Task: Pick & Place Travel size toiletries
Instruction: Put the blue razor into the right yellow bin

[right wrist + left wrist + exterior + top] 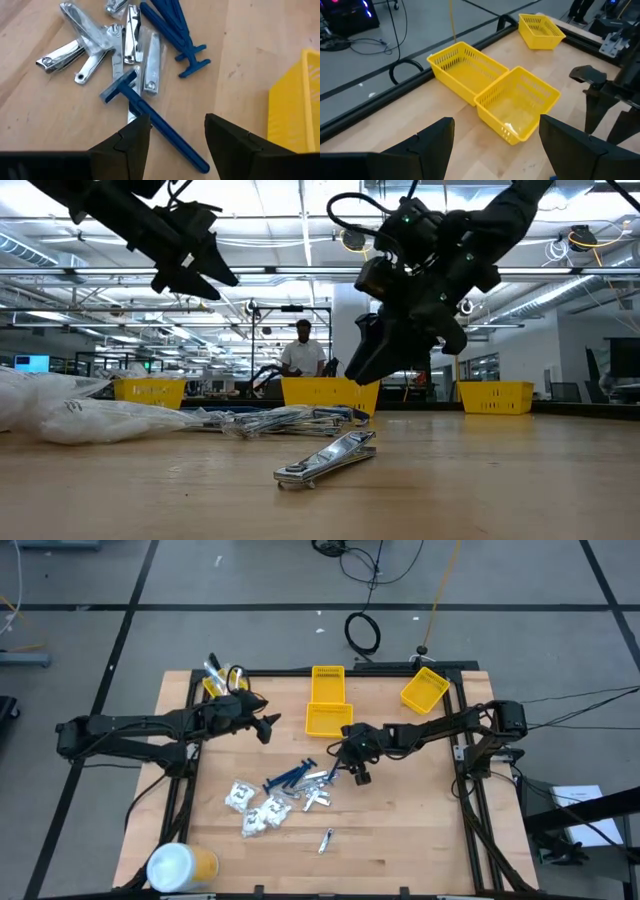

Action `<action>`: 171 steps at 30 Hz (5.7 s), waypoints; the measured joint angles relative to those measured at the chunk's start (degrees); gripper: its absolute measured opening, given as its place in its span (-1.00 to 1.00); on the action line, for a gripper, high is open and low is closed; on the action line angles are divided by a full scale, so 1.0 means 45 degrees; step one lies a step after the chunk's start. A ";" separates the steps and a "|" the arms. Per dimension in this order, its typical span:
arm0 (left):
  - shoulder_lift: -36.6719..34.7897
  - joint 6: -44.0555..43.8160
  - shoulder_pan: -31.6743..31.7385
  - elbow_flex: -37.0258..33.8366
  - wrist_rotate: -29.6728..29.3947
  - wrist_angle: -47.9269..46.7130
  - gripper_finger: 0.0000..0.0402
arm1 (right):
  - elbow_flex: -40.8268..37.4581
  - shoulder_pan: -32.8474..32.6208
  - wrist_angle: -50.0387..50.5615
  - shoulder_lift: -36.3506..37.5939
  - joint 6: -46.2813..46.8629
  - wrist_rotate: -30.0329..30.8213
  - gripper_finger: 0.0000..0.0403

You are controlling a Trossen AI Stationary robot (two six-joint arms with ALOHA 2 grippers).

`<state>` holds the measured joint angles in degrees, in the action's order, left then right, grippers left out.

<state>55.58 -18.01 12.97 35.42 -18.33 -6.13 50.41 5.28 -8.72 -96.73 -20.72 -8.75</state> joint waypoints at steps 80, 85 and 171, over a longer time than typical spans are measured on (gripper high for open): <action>0.0002 0.0907 0.0002 0.0000 0.0006 0.0394 0.36 | -0.0400 -0.0685 0.2415 -0.0967 0.2078 0.0526 -0.38; 0.0002 0.0907 0.0005 0.0000 0.0001 0.0389 0.36 | -0.0680 -0.0690 0.2249 -0.0971 0.2195 0.0511 -0.78; 0.0007 0.1440 0.0005 0.0000 0.1038 -0.0341 0.36 | -0.3716 0.7054 0.4339 0.7328 1.1003 0.9376 -0.10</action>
<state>55.61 -11.53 12.99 35.42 -13.66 -7.67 33.69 37.02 10.81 -63.75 28.79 33.44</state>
